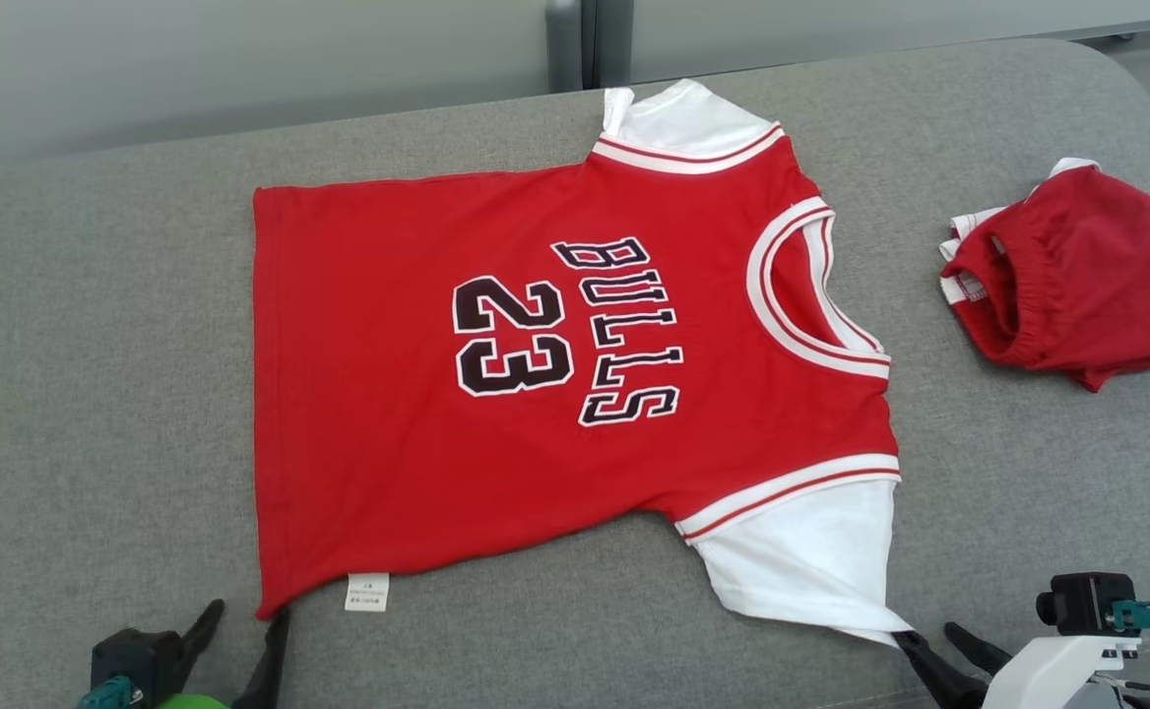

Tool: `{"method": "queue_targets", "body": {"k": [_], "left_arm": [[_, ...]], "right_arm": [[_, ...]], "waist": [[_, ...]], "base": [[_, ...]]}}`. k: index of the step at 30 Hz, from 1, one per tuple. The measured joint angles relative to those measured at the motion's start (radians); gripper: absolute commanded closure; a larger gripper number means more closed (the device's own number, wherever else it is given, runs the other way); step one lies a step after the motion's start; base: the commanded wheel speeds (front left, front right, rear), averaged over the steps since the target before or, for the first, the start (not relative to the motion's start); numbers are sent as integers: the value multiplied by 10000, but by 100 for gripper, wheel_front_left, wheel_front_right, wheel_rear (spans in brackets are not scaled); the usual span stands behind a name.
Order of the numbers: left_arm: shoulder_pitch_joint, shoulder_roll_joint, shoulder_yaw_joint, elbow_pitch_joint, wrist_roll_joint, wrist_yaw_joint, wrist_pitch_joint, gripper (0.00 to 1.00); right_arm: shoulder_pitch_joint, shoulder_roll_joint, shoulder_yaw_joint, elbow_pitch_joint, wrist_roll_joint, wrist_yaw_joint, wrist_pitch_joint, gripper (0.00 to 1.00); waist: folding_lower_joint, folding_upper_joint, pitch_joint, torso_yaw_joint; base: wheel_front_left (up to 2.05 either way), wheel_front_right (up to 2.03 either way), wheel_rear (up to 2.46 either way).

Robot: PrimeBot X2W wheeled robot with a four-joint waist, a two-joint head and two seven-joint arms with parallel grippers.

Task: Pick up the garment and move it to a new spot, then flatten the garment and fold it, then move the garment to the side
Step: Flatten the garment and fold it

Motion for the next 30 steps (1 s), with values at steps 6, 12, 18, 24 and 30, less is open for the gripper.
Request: {"method": "queue_targets", "body": {"k": [6,12,18,24,30], "left_arm": [[148,-174,364,288,-366,109,-132,0],[557,-261,869,295,-485,259,-320,0],[546,-483,1417,19,-493,278,-441,0],[535,-717,1377,-368,-293,280,-497,0],[500,-886,1354,-715,-25,282,-499,0]], "right_arm": [[57,105,-219,151,-67,-92,-621,0],[473,-268,-811,-79,-443,-378,-1413,0],[473,-435,-1097,-468,-846,-545,-2008,0],[464,-316,-894,-832,-1392,-623,-2677,0],[407,-257,-665,-1078,-2249,-802,-3227,0]], "waist": [[0,0,-370,-69],[0,0,-800,-28],[0,0,-1172,199],[0,0,-1541,496],[0,0,-1766,821]], "base": [[0,0,0],[0,0,0],[0,0,0],[0,0,0],[0,0,0]]}}
